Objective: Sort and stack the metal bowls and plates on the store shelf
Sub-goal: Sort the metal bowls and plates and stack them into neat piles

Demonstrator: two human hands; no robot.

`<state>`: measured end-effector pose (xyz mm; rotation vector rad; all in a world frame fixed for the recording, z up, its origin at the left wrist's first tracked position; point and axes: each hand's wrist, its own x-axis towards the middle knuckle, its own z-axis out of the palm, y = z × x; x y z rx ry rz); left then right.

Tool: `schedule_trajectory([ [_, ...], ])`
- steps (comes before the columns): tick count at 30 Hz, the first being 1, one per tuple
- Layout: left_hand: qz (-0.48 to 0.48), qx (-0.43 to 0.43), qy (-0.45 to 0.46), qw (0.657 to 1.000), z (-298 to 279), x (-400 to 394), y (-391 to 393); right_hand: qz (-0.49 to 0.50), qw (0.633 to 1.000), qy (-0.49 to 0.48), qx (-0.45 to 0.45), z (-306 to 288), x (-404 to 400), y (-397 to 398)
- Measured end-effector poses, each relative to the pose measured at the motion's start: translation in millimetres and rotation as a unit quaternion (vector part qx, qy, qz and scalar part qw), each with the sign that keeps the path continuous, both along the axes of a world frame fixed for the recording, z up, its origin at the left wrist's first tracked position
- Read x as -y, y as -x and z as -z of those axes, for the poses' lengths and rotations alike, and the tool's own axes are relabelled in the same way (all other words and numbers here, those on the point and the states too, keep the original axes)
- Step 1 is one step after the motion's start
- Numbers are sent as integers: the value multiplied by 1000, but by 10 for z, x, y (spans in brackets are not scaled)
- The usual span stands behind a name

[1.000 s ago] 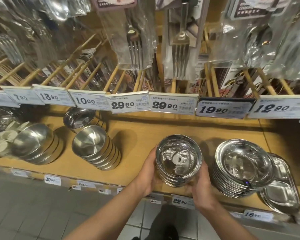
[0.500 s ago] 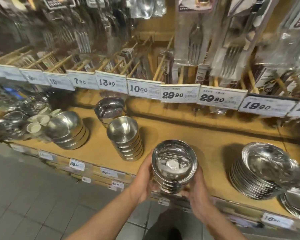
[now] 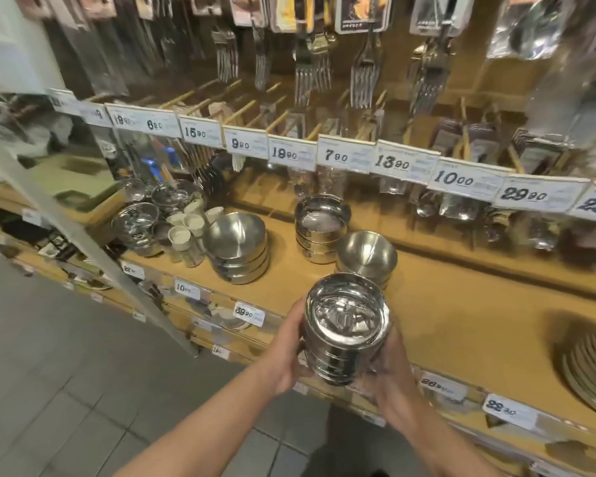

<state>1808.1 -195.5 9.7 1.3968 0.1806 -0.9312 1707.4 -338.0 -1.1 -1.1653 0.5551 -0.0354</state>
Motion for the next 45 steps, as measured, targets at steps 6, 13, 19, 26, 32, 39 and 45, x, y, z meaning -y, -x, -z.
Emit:
schedule_trajectory([
  [6,-24,26,-9,999,-109,-420,-429,-15,1000,8,10,-100,-408,-555],
  [13,-22,29,-8,999,-119,-480,-943,33,997,-28,-61,75,-456,-1171],
  [19,-10,35,-6,999,83,-365,-1337,23,999,-14,-37,212,-353,-1488],
  [26,15,16,6,1000,292,-281,-1628,67,997,-30,-22,436,-308,-1661],
  [32,44,-6,41,998,329,-278,-1781,57,998,-10,-17,476,-359,-1729],
  [39,47,-5,26,999,389,-276,-1890,96,992,-67,-45,419,-384,-1814],
  [45,36,-19,18,999,441,-272,-1864,98,993,-61,-39,392,-407,-1766],
])
